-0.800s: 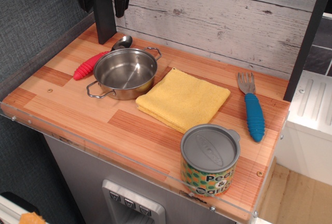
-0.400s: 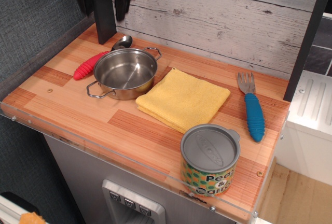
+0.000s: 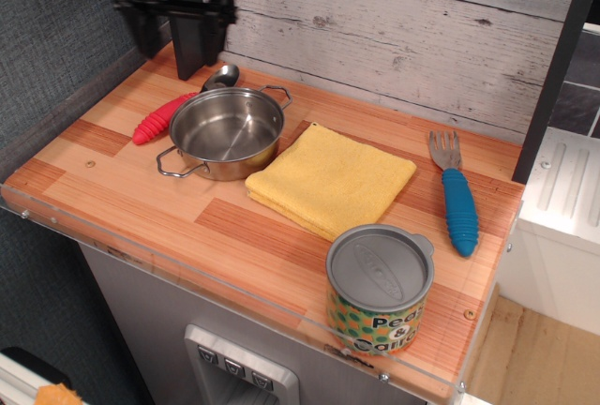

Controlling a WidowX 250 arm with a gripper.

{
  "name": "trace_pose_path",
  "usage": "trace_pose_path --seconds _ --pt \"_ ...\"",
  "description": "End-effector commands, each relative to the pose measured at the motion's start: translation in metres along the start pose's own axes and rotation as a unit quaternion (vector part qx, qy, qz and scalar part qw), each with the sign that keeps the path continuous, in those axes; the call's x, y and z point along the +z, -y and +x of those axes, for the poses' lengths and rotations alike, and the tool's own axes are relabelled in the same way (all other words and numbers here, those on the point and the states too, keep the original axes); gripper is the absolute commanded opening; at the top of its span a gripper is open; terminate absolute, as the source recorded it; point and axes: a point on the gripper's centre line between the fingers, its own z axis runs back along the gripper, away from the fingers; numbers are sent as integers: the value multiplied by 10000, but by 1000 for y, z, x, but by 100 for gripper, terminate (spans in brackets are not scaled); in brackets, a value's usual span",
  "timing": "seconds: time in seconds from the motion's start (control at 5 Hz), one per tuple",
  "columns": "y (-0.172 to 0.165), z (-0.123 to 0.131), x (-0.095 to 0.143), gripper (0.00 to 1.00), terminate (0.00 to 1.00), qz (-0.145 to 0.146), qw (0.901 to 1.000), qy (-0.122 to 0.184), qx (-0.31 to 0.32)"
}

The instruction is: Picking up the pot on the left side of the table and placing it on the yellow towel

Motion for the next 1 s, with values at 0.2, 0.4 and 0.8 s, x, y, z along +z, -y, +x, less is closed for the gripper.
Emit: trace_pose_path --seconds 0.2,0.4,0.8 --pt "-9 -28 -10 100 0 211 9935 175 1105" --pt "-13 -31 -22 100 0 123 9919 157 1255" --pt "-9 -35 -49 100 0 73 9907 36 1357"
